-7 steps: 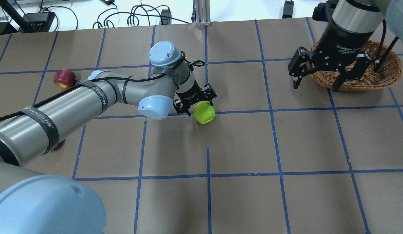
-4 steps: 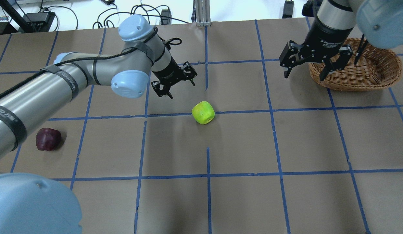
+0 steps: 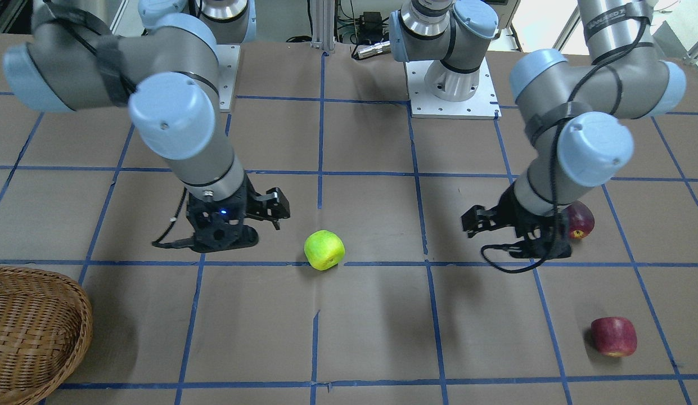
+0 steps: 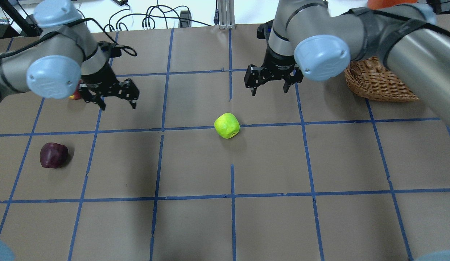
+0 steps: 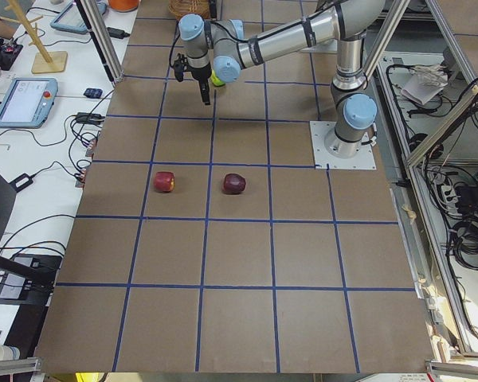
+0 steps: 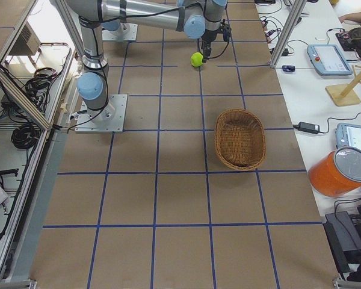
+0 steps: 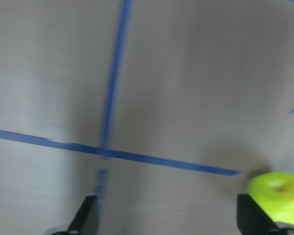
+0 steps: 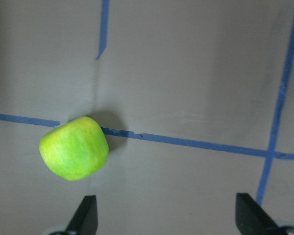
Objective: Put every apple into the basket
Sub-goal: 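Lower right gripper onto green apple while left gripper reaches dark red apple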
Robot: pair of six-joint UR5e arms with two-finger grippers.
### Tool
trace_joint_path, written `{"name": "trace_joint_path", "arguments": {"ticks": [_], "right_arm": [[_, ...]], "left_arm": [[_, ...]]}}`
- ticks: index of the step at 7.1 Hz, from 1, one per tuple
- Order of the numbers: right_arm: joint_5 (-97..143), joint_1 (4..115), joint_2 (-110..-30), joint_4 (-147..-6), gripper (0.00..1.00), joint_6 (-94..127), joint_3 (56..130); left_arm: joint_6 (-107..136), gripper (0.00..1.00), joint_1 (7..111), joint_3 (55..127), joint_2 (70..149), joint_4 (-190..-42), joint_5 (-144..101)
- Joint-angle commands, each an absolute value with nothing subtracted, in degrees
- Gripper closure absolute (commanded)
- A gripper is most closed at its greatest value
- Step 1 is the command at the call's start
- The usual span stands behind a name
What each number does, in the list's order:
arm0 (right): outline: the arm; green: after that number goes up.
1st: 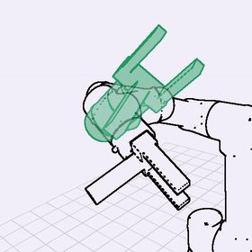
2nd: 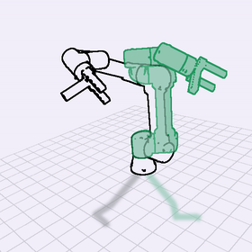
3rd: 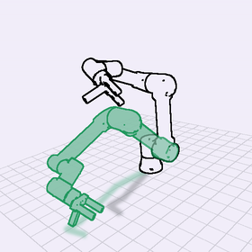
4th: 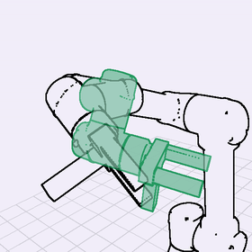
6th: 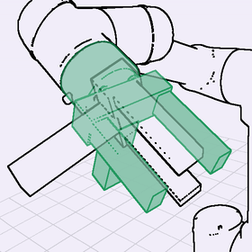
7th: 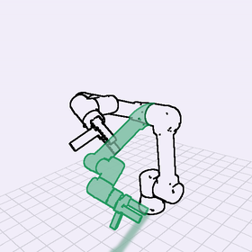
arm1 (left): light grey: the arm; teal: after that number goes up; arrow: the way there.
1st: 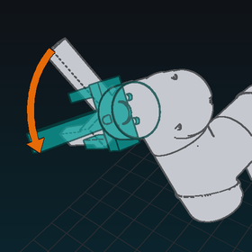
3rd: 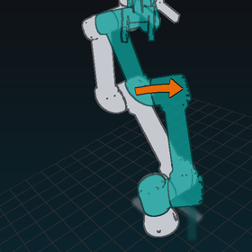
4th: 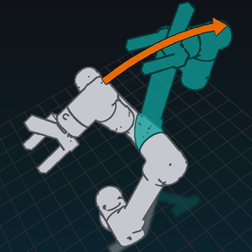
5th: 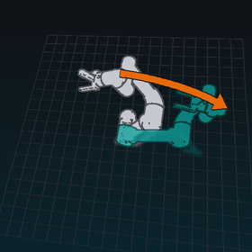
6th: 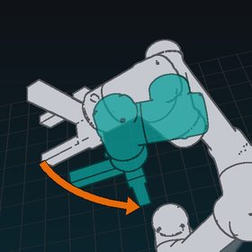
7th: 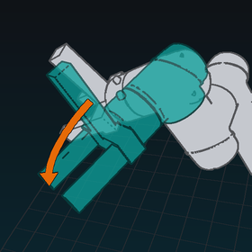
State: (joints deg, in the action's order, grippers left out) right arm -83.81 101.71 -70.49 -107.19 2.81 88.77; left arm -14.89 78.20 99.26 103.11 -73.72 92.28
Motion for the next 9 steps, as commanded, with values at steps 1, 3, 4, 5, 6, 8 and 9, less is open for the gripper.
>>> {"name": "trace_joint_path", "arguments": {"ticks": [1,3,4,5,6,8,9], "right_arm": [[-80.1,107.1,-66.8,-110.3,0.0,2.6,88.9],[-77.4,107.6,-64.6,-110.5,0.0,1.3,89.0],[-77.3,107.5,-62.5,-110.7,0.0,0.3,88.8],[-77.3,107.7,-61.4,-110.7,0.0,0.1,88.7],[-77.4,107.7,-60.6,-110.7,0.0,-0.4,88.9],[-77.3,108.1,-59.1,-110.7,0.0,-0.3,88.7],[-77.3,108.2,-58.5,-110.7,0.0,-1.0,88.6]], "left_arm": [[-38.8,0.0,64.7,103.0,100.0,-72.3,94.4],[-50.9,0.0,56.5,105.4,101.1,-70.2,94.2],[-54.7,0.0,54.8,107.7,102.5,-63.1,94.0],[-56.1,0.0,54.4,111.8,103.4,-57.4,94.3],[-56.9,0.0,54.1,115.5,104.7,-51.0,94.1],[-56.9,0.0,54.1,117.7,109.3,-45.6,94.5],[-56.9,0.0,54.1,117.6,110.3,-45.5,94.6]]}}
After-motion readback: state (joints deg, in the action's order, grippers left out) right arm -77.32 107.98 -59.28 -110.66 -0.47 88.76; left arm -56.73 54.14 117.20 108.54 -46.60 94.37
